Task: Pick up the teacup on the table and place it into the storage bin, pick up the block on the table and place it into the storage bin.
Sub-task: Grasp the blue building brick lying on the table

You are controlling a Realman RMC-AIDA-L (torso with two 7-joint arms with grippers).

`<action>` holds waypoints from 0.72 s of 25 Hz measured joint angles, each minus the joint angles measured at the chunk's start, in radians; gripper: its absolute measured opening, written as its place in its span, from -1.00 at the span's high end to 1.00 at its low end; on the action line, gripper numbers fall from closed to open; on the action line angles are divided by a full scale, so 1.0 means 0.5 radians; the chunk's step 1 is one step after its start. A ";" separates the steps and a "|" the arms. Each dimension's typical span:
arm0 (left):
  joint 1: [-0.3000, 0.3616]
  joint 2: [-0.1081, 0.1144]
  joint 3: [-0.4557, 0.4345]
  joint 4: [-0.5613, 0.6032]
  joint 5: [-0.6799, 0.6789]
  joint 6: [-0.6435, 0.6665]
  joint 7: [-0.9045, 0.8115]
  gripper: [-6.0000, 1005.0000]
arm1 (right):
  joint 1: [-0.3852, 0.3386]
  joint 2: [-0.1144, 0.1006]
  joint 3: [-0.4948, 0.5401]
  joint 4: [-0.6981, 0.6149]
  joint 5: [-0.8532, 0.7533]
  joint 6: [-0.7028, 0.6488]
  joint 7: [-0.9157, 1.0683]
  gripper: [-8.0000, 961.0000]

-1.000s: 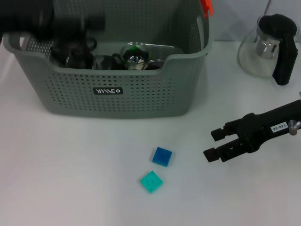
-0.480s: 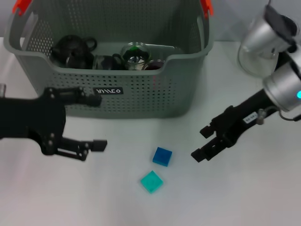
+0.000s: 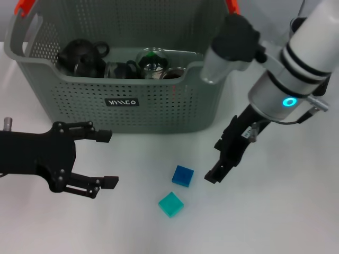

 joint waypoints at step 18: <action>-0.018 0.001 0.001 -0.094 0.034 -0.040 0.043 -0.88 | -0.006 0.015 -0.770 0.033 0.298 0.504 0.292 -0.90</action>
